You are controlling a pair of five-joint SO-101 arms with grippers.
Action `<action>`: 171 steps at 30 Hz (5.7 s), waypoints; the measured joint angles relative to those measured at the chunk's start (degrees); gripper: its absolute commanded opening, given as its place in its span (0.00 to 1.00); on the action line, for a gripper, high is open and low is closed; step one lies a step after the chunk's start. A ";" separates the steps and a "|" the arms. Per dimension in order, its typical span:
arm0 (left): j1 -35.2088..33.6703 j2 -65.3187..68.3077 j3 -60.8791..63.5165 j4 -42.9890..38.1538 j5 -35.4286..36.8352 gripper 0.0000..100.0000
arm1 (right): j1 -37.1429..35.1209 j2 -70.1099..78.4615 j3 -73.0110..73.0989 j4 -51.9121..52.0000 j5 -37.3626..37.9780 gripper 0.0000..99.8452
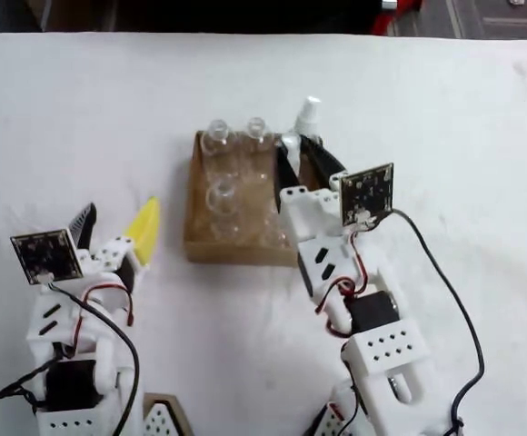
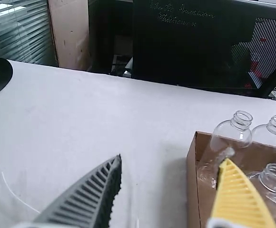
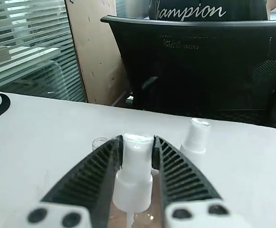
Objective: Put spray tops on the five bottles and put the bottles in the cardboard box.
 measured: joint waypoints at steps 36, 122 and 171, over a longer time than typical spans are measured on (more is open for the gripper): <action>0.00 0.00 0.00 0.00 0.00 0.30 | -0.18 -4.57 5.63 -0.62 -0.09 0.02; -0.97 0.00 1.41 -0.26 0.44 0.30 | 19.96 -32.88 18.99 32.70 -0.09 0.02; -5.89 69.10 -54.77 36.66 -55.65 0.30 | 19.96 -32.88 26.02 19.60 4.31 0.02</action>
